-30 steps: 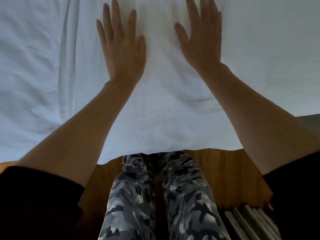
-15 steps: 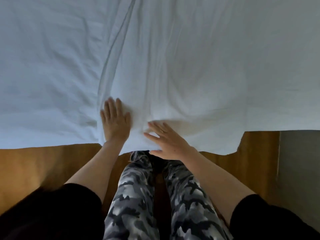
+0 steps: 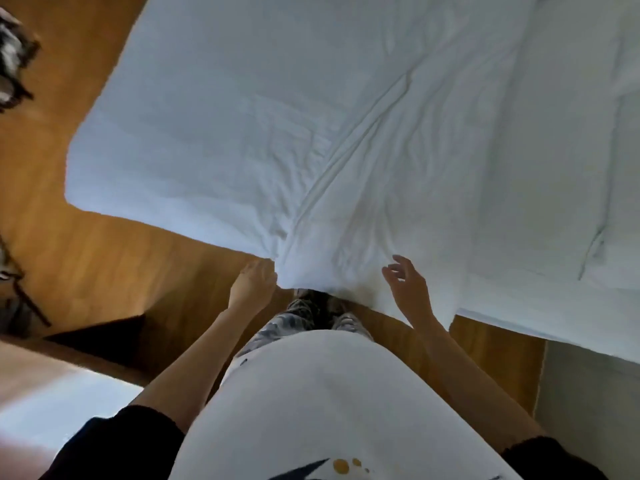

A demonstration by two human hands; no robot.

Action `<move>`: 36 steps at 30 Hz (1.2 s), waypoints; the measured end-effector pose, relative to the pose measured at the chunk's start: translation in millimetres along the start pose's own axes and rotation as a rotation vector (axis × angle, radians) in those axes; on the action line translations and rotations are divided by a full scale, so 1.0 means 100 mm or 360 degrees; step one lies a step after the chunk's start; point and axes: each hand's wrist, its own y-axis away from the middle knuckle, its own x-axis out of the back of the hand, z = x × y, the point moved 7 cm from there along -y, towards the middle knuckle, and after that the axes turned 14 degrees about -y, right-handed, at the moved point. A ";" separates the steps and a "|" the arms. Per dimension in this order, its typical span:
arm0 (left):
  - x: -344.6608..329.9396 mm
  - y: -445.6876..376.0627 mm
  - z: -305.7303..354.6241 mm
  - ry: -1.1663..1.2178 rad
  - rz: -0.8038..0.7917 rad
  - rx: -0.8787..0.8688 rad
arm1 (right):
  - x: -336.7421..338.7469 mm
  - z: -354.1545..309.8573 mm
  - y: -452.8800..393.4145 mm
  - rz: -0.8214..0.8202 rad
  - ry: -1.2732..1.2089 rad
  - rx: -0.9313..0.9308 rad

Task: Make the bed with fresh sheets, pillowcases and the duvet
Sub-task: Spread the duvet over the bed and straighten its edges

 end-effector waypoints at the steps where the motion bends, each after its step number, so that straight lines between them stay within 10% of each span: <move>1: 0.09 0.17 -0.12 0.0122 0.0045 0.0070 | -0.05 -0.11 0.11 -0.0062 -0.0034 0.0003; 14: 0.36 2.01 -1.28 0.1820 0.0923 0.0884 | -1.24 -1.35 0.87 -0.0982 0.0106 0.0311; 36: 2.06 1.30 -5.32 0.1966 0.1230 0.0919 | -6.16 -3.64 1.52 -0.1415 0.0345 0.0646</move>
